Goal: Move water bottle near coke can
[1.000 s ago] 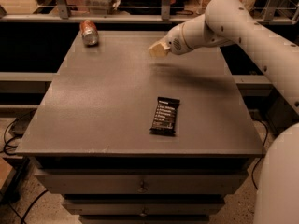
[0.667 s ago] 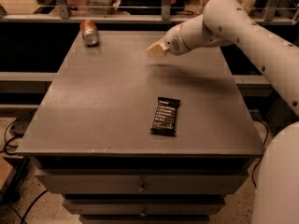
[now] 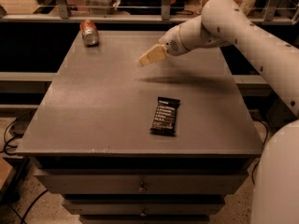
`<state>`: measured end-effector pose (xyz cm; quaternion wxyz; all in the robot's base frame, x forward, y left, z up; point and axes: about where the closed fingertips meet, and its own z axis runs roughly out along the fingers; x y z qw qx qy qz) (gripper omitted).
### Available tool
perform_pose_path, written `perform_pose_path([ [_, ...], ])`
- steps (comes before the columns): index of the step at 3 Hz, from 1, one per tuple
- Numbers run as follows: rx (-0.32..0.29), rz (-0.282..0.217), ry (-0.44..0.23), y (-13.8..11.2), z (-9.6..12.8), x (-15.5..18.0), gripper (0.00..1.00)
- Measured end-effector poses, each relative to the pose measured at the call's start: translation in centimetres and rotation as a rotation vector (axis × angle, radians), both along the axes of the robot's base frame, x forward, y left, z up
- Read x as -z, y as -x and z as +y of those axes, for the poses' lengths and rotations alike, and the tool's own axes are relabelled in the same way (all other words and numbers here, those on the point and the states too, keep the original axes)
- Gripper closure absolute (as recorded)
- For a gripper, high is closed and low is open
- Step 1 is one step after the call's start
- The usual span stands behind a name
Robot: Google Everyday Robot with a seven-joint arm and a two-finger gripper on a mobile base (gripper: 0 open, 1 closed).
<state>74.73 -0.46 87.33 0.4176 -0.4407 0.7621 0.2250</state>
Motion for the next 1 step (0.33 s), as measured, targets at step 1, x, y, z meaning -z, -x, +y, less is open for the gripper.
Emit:
perform_pose_path([
  [1,0.0,0.0,0.0,0.0,0.01,0.01,0.0],
])
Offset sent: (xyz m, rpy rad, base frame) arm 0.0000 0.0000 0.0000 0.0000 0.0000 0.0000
